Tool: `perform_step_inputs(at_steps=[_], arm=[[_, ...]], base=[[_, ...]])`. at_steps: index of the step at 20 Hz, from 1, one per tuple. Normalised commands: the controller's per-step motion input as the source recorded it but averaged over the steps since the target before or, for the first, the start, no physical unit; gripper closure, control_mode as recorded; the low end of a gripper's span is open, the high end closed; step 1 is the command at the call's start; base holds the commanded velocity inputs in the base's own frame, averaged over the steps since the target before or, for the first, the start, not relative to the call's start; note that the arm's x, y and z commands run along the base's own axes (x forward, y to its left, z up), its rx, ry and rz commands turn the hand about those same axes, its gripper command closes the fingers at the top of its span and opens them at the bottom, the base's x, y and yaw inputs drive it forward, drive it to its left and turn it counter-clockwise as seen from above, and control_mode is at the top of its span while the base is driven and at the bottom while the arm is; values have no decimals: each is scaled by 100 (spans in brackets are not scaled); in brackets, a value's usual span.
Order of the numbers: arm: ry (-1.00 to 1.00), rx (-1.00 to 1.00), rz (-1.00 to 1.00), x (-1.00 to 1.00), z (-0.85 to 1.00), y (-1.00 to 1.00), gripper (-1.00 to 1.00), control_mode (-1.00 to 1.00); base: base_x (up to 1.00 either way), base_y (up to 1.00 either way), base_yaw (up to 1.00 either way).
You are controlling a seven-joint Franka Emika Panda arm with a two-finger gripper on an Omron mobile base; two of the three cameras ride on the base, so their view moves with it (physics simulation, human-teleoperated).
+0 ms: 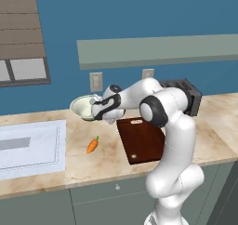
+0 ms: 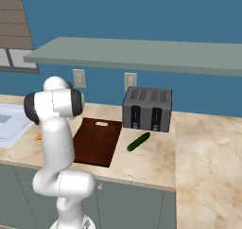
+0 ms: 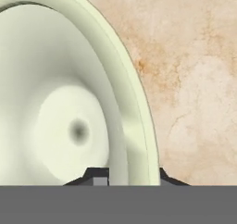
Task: Place the two vegetables and bowl onto the tray for setting up a vegetable dip station.
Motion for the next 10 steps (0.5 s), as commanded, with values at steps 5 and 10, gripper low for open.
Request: perform_step_inputs(at_steps=[5,10], arm=[[-9,0,-2,-16,19,-4,100,-100],[-13,2,-5,-29,22,-5,100,-100]], base=[[0,0,0],[0,0,0]])
